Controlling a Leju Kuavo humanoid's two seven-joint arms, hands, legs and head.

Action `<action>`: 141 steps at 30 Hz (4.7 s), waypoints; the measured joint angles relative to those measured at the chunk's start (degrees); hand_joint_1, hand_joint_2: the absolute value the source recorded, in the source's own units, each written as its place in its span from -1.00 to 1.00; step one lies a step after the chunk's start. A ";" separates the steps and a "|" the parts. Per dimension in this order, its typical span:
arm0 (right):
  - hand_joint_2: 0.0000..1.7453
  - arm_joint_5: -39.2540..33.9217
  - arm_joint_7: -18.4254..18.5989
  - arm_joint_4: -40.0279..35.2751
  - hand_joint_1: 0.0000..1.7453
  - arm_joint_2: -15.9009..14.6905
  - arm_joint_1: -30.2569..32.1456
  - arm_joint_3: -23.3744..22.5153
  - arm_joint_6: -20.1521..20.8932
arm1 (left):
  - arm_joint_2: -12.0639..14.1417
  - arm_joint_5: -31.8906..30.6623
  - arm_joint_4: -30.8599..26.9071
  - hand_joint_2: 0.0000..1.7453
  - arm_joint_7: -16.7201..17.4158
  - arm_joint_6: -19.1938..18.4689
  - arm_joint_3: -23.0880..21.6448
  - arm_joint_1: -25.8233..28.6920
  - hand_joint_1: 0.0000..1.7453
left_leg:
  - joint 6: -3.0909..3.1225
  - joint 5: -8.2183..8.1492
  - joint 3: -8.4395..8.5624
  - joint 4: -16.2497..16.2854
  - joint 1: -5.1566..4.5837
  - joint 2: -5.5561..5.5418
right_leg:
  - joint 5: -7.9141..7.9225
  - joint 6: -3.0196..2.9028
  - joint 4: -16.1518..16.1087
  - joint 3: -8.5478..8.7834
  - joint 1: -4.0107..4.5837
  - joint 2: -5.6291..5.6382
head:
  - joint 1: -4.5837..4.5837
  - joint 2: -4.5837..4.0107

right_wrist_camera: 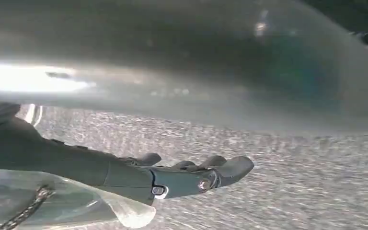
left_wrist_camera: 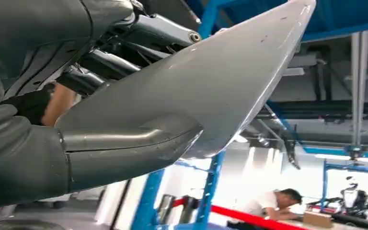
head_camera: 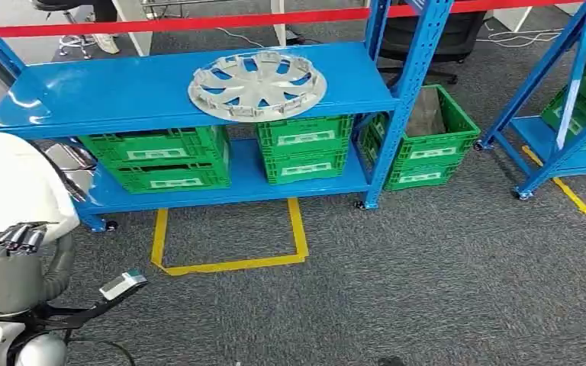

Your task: Take the parts from the cabinet and place them on the table.

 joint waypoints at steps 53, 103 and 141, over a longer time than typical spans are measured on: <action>-1.00 2.30 -0.39 -0.04 -1.00 0.70 -0.47 0.00 0.02 | -1.75 2.23 1.79 1.00 -2.56 0.02 3.17 0.68 1.00 | 0.15 5.50 -5.13 -8.50 -0.62 0.01 | -2.09 0.38 -1.95 4.54 -0.21 0.18 | 0.39 0.00; -1.00 0.15 -2.05 -0.02 -1.00 0.35 0.25 -0.02 3.17 | -3.15 3.93 3.45 1.00 -3.06 0.02 5.38 0.77 1.00 | 0.52 -0.49 3.06 -9.41 -0.22 -0.11 | 2.02 1.69 -0.25 -0.84 -0.67 0.51 | -0.26 0.00; -1.00 1.25 -2.08 -0.02 -1.00 -0.11 0.29 -0.02 1.20 | -2.54 2.40 3.45 1.00 -0.85 0.04 4.85 0.54 1.00 | -0.73 2.78 -0.41 -9.03 0.76 -6.43 | -1.37 2.47 0.48 2.07 -1.38 2.92 | -0.11 0.00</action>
